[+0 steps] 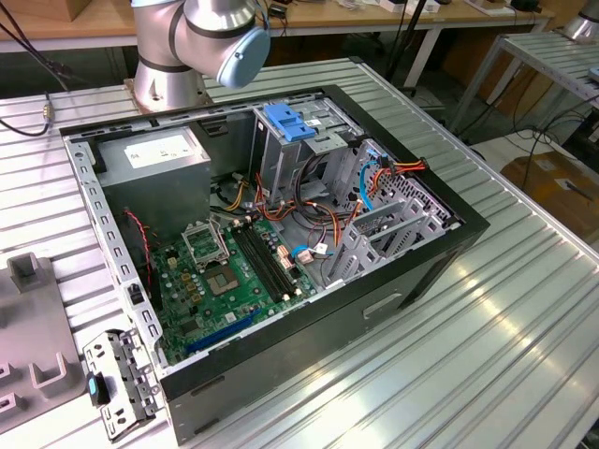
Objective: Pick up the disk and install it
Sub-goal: 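Pick up the disk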
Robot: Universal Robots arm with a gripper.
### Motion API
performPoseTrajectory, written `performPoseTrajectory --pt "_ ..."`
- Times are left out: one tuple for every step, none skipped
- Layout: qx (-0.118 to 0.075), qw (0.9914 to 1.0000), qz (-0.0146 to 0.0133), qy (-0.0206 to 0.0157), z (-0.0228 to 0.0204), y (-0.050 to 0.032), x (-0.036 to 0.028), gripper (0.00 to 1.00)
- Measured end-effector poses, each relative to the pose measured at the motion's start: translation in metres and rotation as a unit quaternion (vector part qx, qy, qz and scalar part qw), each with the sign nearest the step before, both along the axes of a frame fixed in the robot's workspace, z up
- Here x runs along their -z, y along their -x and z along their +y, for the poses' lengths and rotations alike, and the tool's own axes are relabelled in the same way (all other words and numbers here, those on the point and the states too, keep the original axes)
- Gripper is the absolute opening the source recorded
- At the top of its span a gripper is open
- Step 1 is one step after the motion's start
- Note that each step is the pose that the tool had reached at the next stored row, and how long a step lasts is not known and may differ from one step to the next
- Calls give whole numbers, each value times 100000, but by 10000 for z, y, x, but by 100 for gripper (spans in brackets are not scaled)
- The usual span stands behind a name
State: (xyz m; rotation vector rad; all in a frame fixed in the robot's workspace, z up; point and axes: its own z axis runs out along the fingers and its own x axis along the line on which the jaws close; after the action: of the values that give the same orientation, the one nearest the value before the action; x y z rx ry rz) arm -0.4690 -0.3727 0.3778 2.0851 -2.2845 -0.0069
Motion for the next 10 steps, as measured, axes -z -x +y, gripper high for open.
performPoseTrajectory --pt "-131 100000 -14 9 34 0 15 11" --pt "-162 100000 -72 42 89 0 36 11" --pt "-199 100000 -212 114 139 0 50 11" --pt "-305 99996 -709 369 165 0 57 11" --pt "-418 99991 -1170 513 171 1 60 17" --pt "-509 99985 -1531 557 171 1 64 24" --pt "-603 99976 -2033 588 171 0 70 36" --pt "-635 99966 -2473 592 171 2 79 36" --pt "-636 99960 -2687 591 171 4 88 36" --pt "-640 99955 -2862 591 171 6 98 42"
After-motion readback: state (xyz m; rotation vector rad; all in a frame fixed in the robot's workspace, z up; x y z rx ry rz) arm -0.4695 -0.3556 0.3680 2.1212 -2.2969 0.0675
